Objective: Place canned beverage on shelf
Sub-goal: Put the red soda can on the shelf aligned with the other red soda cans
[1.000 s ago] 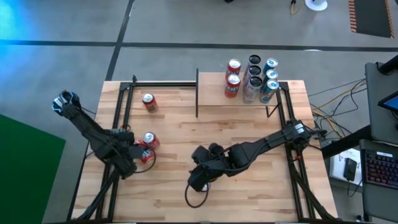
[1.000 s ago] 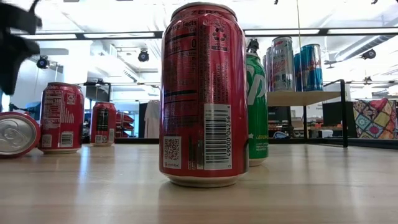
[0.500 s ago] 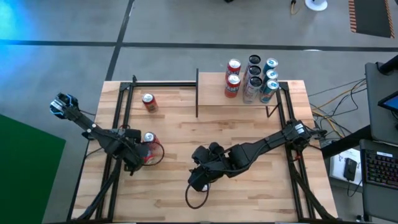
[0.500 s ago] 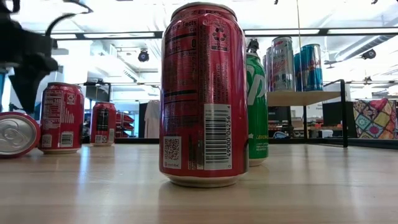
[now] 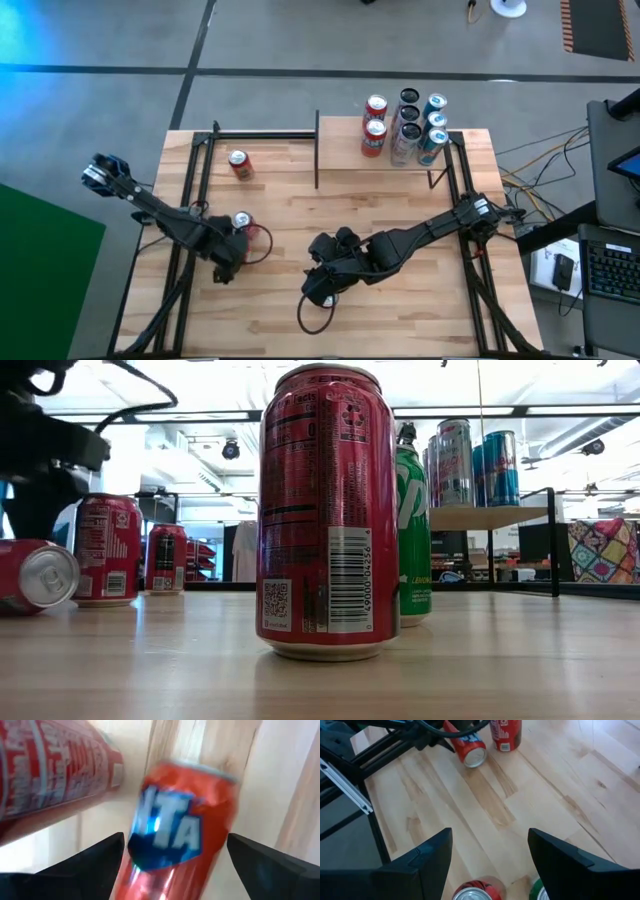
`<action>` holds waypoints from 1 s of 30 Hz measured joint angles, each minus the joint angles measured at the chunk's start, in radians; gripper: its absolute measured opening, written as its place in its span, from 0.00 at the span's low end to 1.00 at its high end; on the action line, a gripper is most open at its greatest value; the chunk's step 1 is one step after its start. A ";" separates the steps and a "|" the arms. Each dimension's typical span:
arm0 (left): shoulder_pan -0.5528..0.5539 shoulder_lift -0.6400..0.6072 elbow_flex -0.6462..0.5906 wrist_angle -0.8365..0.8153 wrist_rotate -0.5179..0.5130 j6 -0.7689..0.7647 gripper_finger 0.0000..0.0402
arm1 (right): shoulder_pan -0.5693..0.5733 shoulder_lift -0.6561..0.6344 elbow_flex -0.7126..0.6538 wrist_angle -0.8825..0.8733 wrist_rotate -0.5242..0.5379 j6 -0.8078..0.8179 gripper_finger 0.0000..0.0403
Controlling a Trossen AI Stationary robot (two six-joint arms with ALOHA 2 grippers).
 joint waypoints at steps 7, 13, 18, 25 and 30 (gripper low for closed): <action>-0.002 0.092 0.109 0.032 0.028 -0.072 0.84 | 0.000 0.000 0.000 -0.002 0.001 -0.008 0.62; -0.002 0.138 0.238 -0.023 0.023 -0.032 0.84 | -0.001 0.001 0.000 -0.002 0.001 -0.009 0.62; -0.035 0.092 0.278 -0.174 0.028 -0.024 0.84 | 0.009 0.001 0.000 -0.002 0.002 0.008 0.62; -0.144 0.006 0.156 -0.035 0.115 -0.065 0.84 | 0.046 0.001 0.000 -0.002 0.021 0.044 0.62; -0.164 0.021 0.067 0.114 0.206 -0.081 0.84 | 0.055 0.001 0.000 -0.001 0.025 0.056 0.62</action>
